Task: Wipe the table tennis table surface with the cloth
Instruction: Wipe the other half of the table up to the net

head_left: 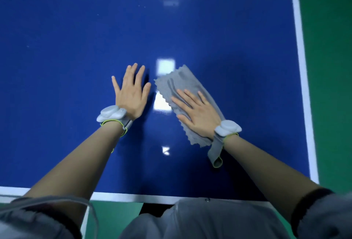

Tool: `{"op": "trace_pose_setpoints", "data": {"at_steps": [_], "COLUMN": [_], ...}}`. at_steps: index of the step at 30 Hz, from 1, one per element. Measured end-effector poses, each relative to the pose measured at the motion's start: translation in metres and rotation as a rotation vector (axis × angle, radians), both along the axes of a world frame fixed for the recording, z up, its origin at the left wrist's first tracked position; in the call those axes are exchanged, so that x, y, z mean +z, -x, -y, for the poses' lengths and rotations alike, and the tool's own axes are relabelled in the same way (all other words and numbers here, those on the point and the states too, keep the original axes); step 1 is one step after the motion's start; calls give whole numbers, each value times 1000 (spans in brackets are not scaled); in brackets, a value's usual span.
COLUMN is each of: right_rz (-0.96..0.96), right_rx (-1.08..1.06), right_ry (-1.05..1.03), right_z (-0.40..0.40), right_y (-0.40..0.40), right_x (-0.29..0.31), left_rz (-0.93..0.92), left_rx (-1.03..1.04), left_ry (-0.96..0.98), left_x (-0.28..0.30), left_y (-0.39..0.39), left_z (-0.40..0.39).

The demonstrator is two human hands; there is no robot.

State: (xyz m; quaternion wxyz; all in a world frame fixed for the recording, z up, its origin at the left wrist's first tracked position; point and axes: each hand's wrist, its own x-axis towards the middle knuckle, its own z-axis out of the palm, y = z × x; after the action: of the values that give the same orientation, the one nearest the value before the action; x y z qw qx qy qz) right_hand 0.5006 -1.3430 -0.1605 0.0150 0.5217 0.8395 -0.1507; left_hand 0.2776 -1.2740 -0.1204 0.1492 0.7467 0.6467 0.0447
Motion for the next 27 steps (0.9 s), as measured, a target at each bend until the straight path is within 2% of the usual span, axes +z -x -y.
{"op": "trace_pose_setpoints", "data": {"at_steps": [5, 8, 15, 21, 27], "right_rz": [1, 6, 34, 41, 86], "right_rx": [-142, -309, -591, -747, -1011], "right_ry": [13, 22, 23, 0, -22], "right_z": [23, 34, 43, 3, -81], "right_y": [-68, -119, -217, -242, -220], "right_x": [7, 8, 13, 10, 5], "left_rz": [55, 38, 9, 9, 11], "left_rx": [-88, -211, -348, -454, -351], "left_ry": [13, 35, 58, 47, 55], "left_x": [5, 6, 9, 8, -9], "left_y": [-67, -114, -190, -221, -183], "left_z": [6, 12, 1, -24, -64]}}
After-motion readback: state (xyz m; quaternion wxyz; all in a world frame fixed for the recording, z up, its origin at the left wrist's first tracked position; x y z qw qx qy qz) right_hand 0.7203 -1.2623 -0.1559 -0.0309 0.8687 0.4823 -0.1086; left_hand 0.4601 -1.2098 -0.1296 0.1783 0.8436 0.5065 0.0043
